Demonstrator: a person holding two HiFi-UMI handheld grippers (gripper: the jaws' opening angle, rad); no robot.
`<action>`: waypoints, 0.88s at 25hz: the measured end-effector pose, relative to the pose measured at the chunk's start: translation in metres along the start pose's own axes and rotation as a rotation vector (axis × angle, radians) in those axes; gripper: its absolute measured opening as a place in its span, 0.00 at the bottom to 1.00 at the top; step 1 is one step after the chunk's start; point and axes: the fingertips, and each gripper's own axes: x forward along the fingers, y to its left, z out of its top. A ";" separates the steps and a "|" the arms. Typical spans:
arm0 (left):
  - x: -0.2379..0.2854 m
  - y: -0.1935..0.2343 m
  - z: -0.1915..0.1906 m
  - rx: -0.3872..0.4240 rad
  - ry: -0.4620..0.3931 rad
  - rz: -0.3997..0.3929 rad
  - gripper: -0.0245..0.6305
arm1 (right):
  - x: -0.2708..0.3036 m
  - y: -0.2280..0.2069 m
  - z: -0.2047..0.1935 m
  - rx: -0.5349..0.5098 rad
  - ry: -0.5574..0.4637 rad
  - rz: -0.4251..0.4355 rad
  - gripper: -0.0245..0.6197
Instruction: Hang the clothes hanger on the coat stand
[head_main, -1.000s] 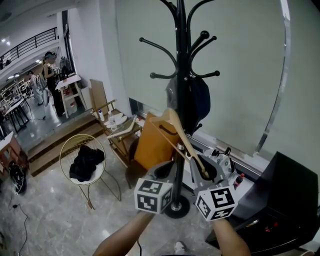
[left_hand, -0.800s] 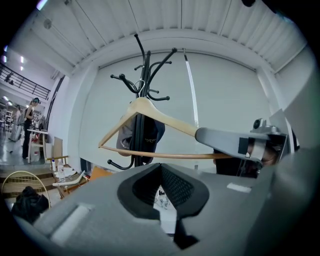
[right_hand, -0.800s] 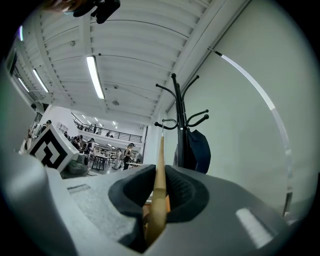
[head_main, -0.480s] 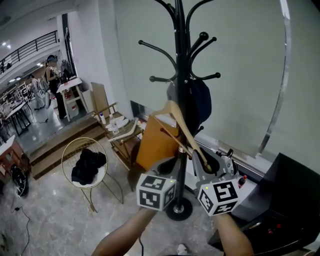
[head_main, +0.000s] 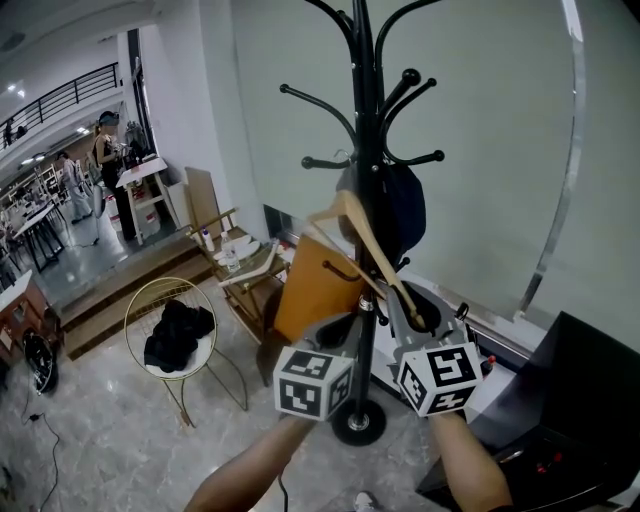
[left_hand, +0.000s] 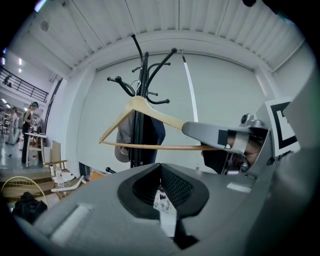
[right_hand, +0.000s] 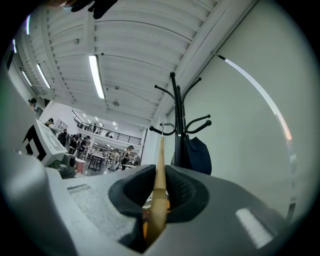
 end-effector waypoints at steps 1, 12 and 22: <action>0.000 0.000 0.000 -0.001 0.000 0.001 0.04 | 0.002 -0.001 0.001 -0.004 0.000 0.000 0.13; 0.006 -0.001 -0.007 -0.010 0.010 0.007 0.04 | 0.016 -0.010 0.000 -0.030 0.009 0.007 0.13; 0.006 -0.002 -0.012 -0.010 0.020 0.014 0.04 | 0.020 -0.014 -0.008 -0.034 0.024 0.003 0.13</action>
